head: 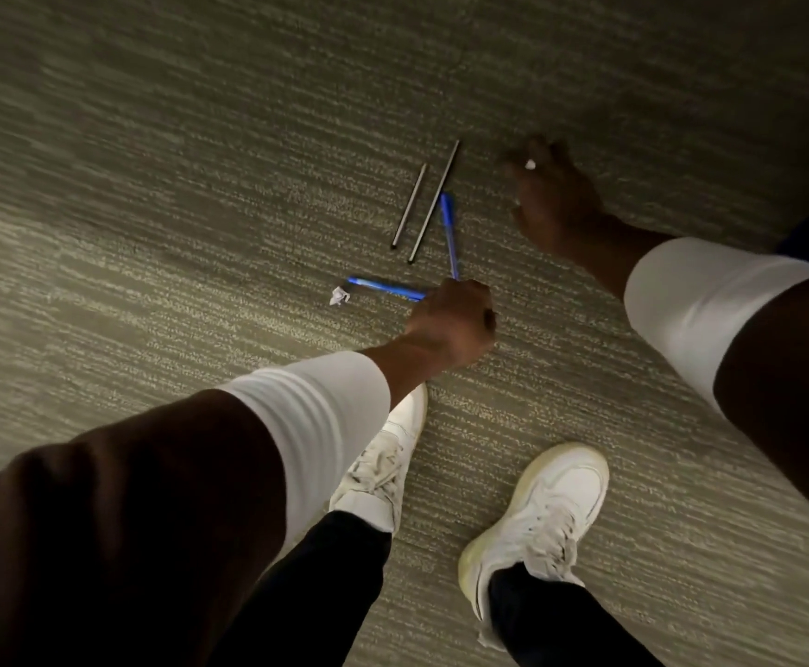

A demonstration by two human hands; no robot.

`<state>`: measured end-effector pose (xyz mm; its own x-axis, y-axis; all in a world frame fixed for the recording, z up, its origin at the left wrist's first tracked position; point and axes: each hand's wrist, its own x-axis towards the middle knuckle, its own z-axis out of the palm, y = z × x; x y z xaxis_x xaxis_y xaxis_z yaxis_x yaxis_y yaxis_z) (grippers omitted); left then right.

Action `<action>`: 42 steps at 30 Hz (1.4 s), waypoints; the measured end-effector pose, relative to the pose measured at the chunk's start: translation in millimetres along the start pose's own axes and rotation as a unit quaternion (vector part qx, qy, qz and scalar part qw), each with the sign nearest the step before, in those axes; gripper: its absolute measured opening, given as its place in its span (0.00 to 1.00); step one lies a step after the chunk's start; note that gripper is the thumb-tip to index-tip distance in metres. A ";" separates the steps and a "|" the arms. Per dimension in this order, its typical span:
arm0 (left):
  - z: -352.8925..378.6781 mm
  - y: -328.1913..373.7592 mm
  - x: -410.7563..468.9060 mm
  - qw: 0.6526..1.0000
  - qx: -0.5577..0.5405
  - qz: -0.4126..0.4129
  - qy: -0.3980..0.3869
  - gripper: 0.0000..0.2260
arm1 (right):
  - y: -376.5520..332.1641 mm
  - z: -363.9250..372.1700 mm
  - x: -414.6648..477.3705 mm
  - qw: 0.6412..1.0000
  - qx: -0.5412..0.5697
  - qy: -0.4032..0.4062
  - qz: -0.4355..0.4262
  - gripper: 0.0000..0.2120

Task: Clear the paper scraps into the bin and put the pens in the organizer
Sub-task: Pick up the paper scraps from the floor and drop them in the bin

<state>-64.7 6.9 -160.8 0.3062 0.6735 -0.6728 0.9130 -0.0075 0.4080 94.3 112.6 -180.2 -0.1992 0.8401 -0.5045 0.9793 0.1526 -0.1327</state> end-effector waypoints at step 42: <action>-21.1 -140.5 -36.0 0.971 -0.039 -0.110 0.210 0.07 | -48.0 52.7 -120.9 0.993 0.086 0.005 0.079 0.09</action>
<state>-209.7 -0.6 -180.9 -0.0451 0.8945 -0.4447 0.9153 0.2154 0.3404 69.5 -23.6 -157.8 -0.0414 0.8516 -0.5225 0.9780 -0.0725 -0.1956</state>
